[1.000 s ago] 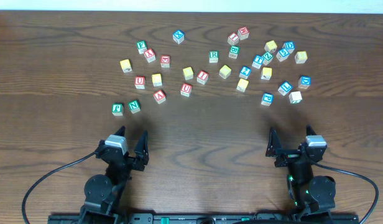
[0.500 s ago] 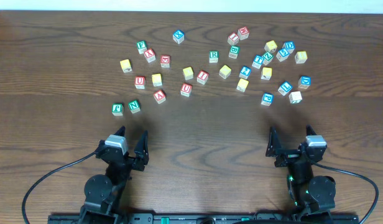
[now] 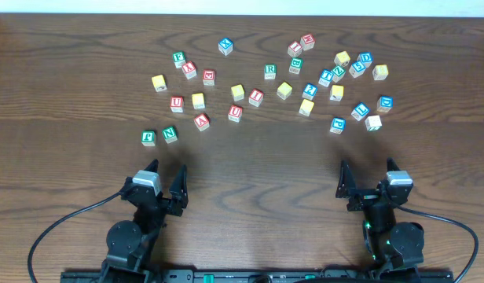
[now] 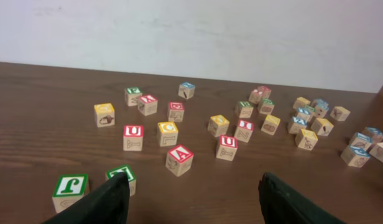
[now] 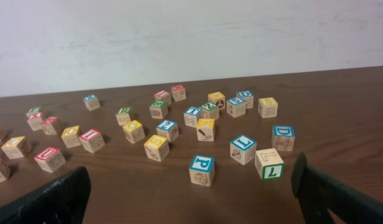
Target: Spell out CORL
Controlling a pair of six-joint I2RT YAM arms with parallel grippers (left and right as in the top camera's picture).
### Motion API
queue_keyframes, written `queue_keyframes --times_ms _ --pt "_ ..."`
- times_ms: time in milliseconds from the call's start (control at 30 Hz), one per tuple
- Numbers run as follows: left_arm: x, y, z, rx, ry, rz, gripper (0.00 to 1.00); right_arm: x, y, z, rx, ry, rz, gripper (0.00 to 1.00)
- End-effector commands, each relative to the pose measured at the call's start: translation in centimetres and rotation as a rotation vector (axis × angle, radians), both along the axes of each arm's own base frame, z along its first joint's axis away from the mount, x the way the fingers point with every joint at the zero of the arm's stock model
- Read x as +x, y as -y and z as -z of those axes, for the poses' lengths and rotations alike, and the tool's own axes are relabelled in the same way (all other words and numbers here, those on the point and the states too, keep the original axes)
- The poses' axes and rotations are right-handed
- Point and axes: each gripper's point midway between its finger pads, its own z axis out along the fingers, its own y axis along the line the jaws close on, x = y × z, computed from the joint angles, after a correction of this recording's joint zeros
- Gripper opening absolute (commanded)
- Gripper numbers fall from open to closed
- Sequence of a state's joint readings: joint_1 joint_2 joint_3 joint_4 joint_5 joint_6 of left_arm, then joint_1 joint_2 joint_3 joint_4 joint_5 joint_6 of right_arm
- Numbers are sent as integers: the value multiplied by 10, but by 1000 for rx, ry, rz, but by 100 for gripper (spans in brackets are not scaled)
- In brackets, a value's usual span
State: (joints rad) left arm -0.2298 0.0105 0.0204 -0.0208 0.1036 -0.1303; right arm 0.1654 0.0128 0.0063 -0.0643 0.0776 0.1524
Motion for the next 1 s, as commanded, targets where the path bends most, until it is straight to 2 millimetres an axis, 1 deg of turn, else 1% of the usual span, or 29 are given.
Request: queue_keyframes --times_ms 0,67,167,200,233,300,367,433,467,600,667,733,800,833,867,900,967 --pt "-3 9 -5 -5 23 56 65 0 2 2 10 -8 5 99" --pt "-4 10 -22 -13 61 64 65 0 2 2 11 -8 5 99" --pt "-8 7 -49 -22 108 49 66 0 2 2 10 -8 5 99" --pt "-9 6 -60 -25 122 49 65 0 2 2 11 -8 5 99" --pt "-12 5 -81 -25 127 49 65 0 2 2 11 -8 5 99" --pt "-12 5 -103 -20 115 49 65 0 2 2 10 -8 5 99" --pt "-8 6 -124 12 78 51 66 0 2 2 10 -8 5 99" --pt "-1 8 -142 56 22 55 66 0 2 2 10 -8 5 99" --pt "11 11 -158 120 -62 65 65 0 2 2 10 -8 5 99" --pt "41 17 -179 247 -262 98 66 0 2 2 10 -8 5 99" --pt "58 19 -181 278 -364 97 66 0 2 2 10 -8 5 99" --pt "78 19 -177 310 -478 83 66 0 2 2 10 -8 5 99" --pt "99 21 -161 346 -584 87 65 0 2 2 10 -8 5 99" --pt "105 22 -155 360 -609 88 66 0 2 2 10 -8 5 99" --pt "116 23 -143 377 -646 87 66 0 2 2 11 -8 5 99" --pt "122 23 -134 389 -670 90 66 0 2 2 11 -8 5 99" --pt "139 27 -103 427 -741 114 65 0 2 2 11 -8 5 99"
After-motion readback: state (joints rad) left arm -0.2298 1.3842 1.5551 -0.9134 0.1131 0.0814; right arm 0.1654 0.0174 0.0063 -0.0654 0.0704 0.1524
